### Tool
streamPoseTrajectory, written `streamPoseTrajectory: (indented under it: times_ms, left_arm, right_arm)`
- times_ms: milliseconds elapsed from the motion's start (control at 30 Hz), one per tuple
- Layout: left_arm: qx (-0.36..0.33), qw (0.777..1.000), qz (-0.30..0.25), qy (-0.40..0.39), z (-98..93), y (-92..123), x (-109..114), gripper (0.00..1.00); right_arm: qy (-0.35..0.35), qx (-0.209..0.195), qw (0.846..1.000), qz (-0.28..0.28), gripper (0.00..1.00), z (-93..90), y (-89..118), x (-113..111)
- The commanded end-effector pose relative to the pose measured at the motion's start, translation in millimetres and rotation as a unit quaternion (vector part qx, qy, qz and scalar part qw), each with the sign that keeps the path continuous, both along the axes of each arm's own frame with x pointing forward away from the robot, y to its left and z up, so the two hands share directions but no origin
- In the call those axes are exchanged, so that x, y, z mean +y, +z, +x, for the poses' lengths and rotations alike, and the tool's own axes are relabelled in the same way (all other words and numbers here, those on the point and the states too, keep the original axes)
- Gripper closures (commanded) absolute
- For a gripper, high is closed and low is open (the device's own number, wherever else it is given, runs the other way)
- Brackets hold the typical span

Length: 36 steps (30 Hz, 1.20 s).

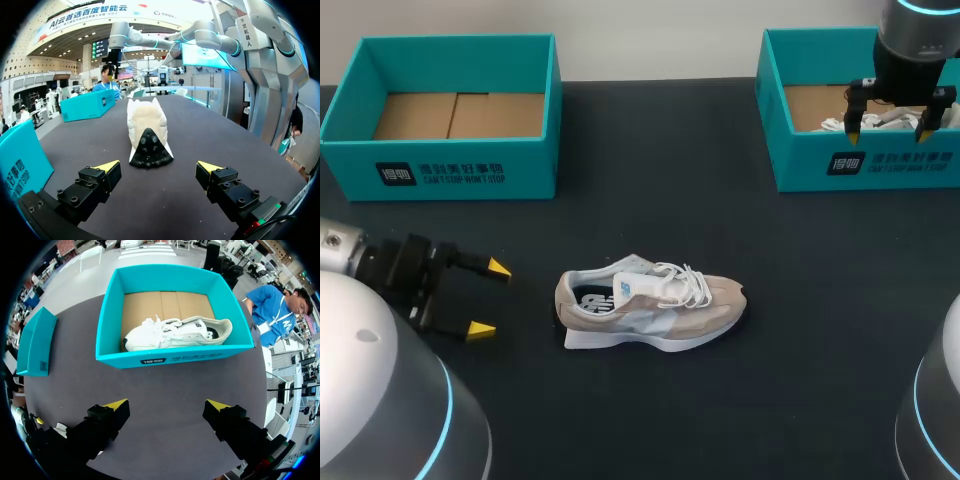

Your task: Take the shoe out of the shoebox, open the shoe tongue, remove and reinsert the insole, then place the shoe into the shoebox

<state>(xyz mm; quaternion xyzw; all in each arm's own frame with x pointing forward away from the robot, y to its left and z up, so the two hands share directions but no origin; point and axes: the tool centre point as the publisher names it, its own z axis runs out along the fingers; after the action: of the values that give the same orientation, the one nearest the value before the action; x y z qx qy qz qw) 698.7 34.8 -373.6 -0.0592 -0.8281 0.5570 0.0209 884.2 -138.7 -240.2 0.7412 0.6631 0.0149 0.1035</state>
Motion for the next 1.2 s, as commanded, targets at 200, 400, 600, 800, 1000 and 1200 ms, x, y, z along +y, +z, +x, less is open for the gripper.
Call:
streamPoseTrajectory:
  times_ms: [200,400,600,800,1000,1200]
  left_arm:
    - [-0.001,1.000,0.001,0.001,-1.2,-0.2,-0.5,0.00]
    - [0.021,0.999,-0.002,0.040,-7.4,-12.7,-17.1,0.00]
    - [0.042,0.997,-0.010,0.067,-9.3,-17.0,-33.6,0.00]
    - [0.039,0.995,-0.023,0.088,-5.7,-18.8,-51.9,0.00]
    - [0.033,0.996,-0.021,0.086,0.9,-17.9,-73.5,0.00]
    - [0.029,0.996,-0.015,0.081,3.4,-23.2,-89.8,0.00]
  right_arm:
    - [0.000,0.000,1.000,0.001,0.00,-0.1,-0.4,0.0]
    - [0.000,0.000,1.000,0.001,0.00,-0.1,-0.4,0.0]
    - [0.000,0.000,1.000,0.001,0.00,-0.1,-0.4,0.0]
    - [0.000,0.000,1.000,0.001,0.00,-0.1,-0.4,0.0]
    - [0.000,0.000,1.000,0.001,0.00,-0.1,-0.4,0.0]
    - [0.000,0.000,1.000,0.001,0.00,-0.1,-0.4,0.0]
